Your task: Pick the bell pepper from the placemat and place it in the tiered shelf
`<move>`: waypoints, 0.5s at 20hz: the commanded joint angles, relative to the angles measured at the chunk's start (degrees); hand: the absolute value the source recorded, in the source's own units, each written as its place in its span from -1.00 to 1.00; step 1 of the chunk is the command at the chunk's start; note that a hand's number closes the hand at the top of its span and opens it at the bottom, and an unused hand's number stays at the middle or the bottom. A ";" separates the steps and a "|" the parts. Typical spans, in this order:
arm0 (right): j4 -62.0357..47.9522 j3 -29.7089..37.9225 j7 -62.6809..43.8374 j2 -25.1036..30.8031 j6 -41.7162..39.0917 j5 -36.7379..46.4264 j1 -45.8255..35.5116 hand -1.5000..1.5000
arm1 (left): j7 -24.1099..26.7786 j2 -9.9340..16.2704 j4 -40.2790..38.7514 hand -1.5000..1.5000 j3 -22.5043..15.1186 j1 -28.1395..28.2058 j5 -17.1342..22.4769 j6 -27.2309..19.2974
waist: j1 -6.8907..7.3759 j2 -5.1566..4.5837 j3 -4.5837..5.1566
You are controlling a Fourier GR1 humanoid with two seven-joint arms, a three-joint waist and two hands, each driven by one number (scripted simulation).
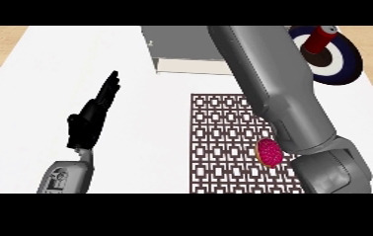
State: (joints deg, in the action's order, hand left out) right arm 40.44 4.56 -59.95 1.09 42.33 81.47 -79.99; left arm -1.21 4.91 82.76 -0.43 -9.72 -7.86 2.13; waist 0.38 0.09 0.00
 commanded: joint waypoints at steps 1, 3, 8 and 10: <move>3.02 1.62 -0.52 -1.04 0.91 -4.10 -0.52 -1.00 | -3.76 -0.85 1.71 0.00 -1.17 -1.71 -0.77 -0.57 | 0.19 -0.07 -0.02; 4.62 1.80 -2.68 -1.02 -2.31 -2.77 -2.81 -1.00 | -0.55 -3.20 -0.95 0.00 -2.50 -1.79 -2.95 -3.25 | -0.12 -0.07 0.02; 12.35 3.20 -5.01 -1.06 4.87 -1.84 -1.02 -1.00 | -0.68 -1.51 1.66 0.00 -2.02 1.44 -1.85 -1.36 | -0.27 0.31 -0.01; 15.27 5.54 -4.28 0.23 5.83 -2.82 -2.06 -1.00 | -1.05 -1.09 1.61 0.00 -1.48 0.85 -1.30 -0.89 | -0.40 0.30 -0.03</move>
State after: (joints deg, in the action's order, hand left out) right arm 50.79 8.03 -59.62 0.92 44.25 78.60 -80.75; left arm -1.33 4.07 83.14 -1.34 -9.05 -8.83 1.39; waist 0.17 0.22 0.00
